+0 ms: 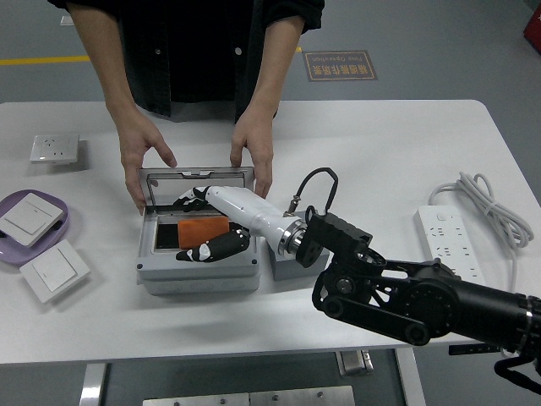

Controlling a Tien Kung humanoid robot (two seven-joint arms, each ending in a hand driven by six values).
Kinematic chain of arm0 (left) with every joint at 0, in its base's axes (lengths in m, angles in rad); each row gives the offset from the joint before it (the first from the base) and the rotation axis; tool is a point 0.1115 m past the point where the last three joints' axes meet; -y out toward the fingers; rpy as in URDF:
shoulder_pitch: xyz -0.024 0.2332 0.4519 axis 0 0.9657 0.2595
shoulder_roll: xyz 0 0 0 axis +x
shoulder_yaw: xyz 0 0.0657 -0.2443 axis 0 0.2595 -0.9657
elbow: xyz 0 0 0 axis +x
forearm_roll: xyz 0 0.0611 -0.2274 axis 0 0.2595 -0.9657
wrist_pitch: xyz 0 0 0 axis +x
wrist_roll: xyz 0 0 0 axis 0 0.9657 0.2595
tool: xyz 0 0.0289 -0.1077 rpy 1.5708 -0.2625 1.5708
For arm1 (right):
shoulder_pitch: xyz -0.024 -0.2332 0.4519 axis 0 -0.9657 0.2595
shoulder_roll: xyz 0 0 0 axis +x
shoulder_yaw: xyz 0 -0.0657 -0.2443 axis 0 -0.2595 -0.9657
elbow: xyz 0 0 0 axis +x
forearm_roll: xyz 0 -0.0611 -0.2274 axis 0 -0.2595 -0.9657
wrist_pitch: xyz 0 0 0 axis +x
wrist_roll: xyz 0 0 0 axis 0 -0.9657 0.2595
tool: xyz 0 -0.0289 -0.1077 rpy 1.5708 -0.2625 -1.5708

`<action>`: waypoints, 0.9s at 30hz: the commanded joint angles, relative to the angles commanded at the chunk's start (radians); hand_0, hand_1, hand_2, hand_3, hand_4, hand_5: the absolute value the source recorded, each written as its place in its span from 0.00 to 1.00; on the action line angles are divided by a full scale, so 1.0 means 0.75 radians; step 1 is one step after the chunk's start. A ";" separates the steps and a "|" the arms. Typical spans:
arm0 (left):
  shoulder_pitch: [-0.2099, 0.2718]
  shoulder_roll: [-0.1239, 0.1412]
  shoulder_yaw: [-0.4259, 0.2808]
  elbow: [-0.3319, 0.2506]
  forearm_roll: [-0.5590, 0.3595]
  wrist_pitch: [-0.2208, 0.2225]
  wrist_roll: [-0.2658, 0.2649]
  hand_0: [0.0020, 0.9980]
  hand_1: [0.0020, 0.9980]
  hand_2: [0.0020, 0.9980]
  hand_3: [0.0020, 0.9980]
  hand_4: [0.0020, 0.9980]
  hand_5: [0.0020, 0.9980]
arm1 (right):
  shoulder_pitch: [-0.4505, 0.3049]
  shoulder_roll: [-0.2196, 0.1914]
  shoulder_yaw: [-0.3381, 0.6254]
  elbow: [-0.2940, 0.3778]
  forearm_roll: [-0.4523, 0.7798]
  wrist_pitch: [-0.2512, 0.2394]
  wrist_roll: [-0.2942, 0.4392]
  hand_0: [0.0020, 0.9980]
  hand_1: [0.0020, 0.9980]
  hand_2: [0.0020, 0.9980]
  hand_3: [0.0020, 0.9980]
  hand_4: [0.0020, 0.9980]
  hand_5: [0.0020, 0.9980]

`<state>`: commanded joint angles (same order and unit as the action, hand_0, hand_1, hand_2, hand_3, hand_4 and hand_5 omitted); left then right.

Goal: Pick up the cylinder from the cube,place it in the box,flap close box

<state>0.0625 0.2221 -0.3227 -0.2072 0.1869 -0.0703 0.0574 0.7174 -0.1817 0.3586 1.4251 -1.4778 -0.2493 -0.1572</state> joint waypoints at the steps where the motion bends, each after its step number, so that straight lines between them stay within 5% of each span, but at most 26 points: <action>1: 0.000 -0.001 -0.003 0.000 0.002 0.000 0.000 0.67 0.68 0.66 0.69 0.68 0.27 | -0.012 -0.009 0.013 0.017 0.040 0.003 0.022 0.83 0.74 0.74 0.81 0.98 0.38; 7: 0.003 -0.005 -0.007 -0.001 0.005 0.000 0.001 0.67 0.68 0.66 0.68 0.67 0.27 | -0.067 -0.067 0.102 0.141 0.279 0.006 0.130 0.83 0.74 0.73 0.81 0.99 0.37; 13: -0.001 -0.003 -0.009 -0.001 0.009 -0.002 0.003 0.67 0.68 0.66 0.68 0.68 0.27 | -0.036 -0.109 0.176 0.237 0.423 0.015 0.136 0.82 0.73 0.72 0.78 0.96 0.36; 14: -0.003 -0.002 -0.010 -0.001 0.010 -0.002 0.003 0.67 0.68 0.66 0.68 0.67 0.27 | -0.017 -0.115 0.181 0.236 0.430 0.017 0.131 0.81 0.71 0.70 0.75 0.89 0.35; 27: -0.014 0.013 0.010 0.001 -0.007 -0.004 0.005 0.67 0.68 0.66 0.68 0.66 0.27 | 0.218 -0.114 0.031 -0.085 0.611 0.036 0.155 0.80 0.71 0.69 0.74 0.90 0.40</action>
<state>0.0520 0.2322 -0.3152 -0.2061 0.1819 -0.0734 0.0610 0.8808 -0.2673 0.3821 1.3612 -1.0198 -0.2225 -0.0412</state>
